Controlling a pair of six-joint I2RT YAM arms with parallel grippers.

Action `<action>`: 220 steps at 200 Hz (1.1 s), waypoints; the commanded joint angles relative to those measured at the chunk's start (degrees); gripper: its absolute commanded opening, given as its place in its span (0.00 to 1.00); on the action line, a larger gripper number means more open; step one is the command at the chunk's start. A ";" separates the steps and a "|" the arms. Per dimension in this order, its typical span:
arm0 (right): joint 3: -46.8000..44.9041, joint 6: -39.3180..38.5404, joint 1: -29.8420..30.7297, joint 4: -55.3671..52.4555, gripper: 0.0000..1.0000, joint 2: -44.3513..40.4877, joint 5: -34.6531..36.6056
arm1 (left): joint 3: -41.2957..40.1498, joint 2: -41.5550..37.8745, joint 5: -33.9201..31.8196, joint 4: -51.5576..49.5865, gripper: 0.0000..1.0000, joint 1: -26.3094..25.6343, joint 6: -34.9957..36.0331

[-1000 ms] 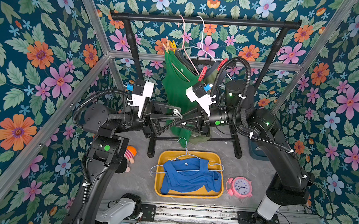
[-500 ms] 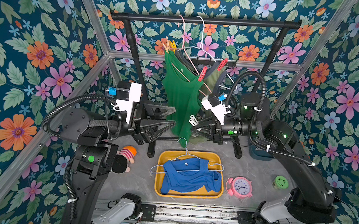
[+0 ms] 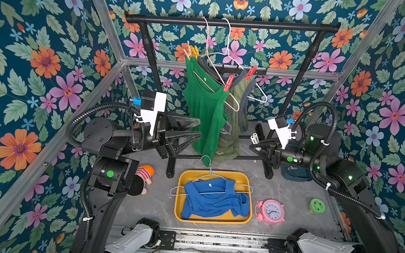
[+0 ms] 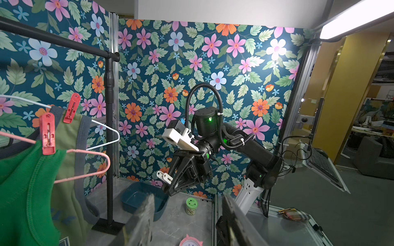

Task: Remove the clothespins securing tank tops to the hanger
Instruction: Place the clothespin in the storage box.

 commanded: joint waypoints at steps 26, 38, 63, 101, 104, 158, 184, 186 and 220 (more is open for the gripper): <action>-9.88 5.79 -13.79 -0.66 0.00 -4.75 1.39 | -1.75 -0.24 -1.66 1.13 0.54 0.03 0.70; -12.85 7.87 -19.14 1.10 0.00 -5.19 0.94 | -2.15 -0.12 -2.86 1.13 0.54 0.05 0.71; -17.14 11.71 -30.60 3.68 0.00 -2.95 -2.69 | -2.90 0.92 -4.04 0.99 0.54 0.06 -0.02; -21.95 17.92 -42.40 10.05 0.00 4.95 0.45 | -7.30 0.07 -4.05 4.31 0.54 0.03 -1.38; -22.45 18.82 -43.26 11.21 0.00 5.66 -0.31 | -7.66 -0.08 -3.96 4.98 0.55 0.03 -1.79; -20.28 20.95 -46.55 16.36 0.00 21.54 1.05 | -10.70 -1.47 -4.52 4.63 0.55 0.04 -1.48; -15.87 19.63 -47.13 12.89 0.00 29.69 3.92 | -11.98 -2.32 -4.47 4.30 0.55 0.03 -0.23; -15.68 19.62 -47.15 12.91 0.00 30.09 4.15 | -12.11 -2.39 -4.54 4.29 0.55 0.03 -0.14; -9.26 17.87 -47.59 7.45 0.00 40.55 5.67 | -14.49 -3.93 -4.68 5.35 0.56 0.02 -0.11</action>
